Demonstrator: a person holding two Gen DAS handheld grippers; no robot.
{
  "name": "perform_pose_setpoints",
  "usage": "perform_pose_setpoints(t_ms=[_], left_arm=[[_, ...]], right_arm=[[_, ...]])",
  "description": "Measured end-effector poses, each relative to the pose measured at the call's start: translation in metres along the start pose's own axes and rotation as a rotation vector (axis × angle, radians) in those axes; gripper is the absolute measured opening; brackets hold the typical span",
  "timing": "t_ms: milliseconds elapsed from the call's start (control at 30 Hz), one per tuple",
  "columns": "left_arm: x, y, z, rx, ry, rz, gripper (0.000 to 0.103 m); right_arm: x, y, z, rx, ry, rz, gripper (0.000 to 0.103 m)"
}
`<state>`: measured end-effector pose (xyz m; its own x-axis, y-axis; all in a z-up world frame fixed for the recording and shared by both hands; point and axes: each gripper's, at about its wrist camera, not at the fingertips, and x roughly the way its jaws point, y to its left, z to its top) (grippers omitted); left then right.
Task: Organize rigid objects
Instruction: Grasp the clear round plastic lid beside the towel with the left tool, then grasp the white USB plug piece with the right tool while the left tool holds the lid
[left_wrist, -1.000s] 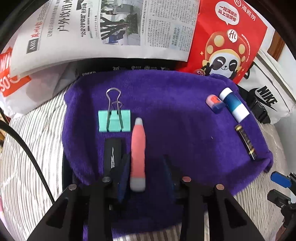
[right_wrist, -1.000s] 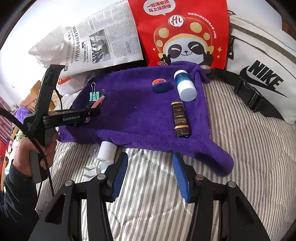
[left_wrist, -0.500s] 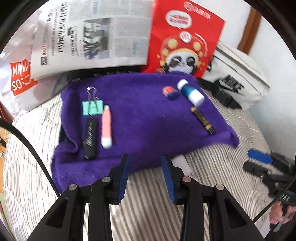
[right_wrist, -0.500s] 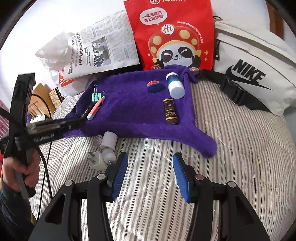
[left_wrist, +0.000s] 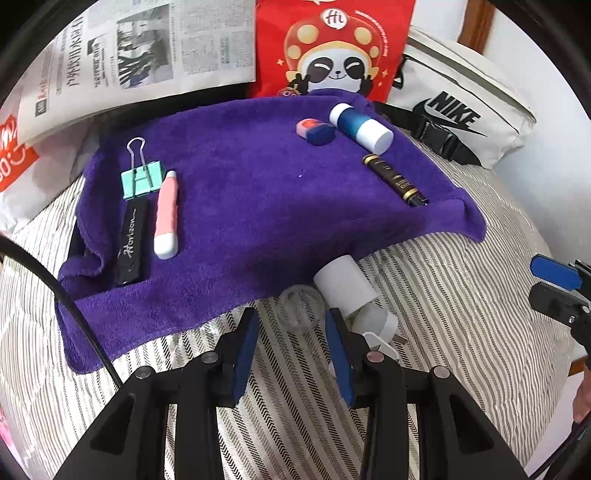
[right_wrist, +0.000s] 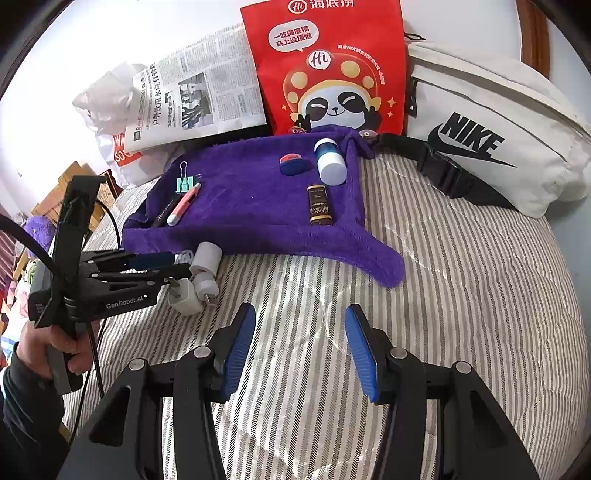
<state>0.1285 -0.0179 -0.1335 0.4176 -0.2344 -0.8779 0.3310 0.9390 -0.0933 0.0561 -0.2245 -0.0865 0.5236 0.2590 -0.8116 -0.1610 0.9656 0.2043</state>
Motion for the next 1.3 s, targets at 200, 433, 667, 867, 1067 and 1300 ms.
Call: perform_pose_setpoints(t_ms=[200, 433, 667, 867, 1067, 1300], left_arm=[[0.009, -0.01, 0.008, 0.036, 0.01, 0.053, 0.036], [0.013, -0.011, 0.01, 0.042, 0.009, 0.045, 0.026], [-0.001, 0.001, -0.003, 0.016, -0.003, 0.035, 0.026], [-0.014, 0.027, -0.019, -0.008, -0.003, 0.083, 0.026], [-0.024, 0.051, -0.042, -0.056, 0.002, 0.093, 0.026], [-0.022, 0.048, -0.049, -0.041, -0.014, 0.117, 0.026]], right_arm=[[0.007, 0.002, -0.002, -0.007, 0.02, 0.007, 0.05], [0.01, 0.004, -0.003, -0.014, 0.033, 0.005, 0.05], [0.02, 0.014, -0.002, -0.029, 0.052, 0.016, 0.05], [0.037, 0.03, -0.003, -0.041, 0.075, 0.037, 0.05], [0.052, 0.048, -0.002, -0.072, 0.082, 0.041, 0.05], [0.06, 0.063, 0.01, -0.102, 0.055, 0.055, 0.05]])
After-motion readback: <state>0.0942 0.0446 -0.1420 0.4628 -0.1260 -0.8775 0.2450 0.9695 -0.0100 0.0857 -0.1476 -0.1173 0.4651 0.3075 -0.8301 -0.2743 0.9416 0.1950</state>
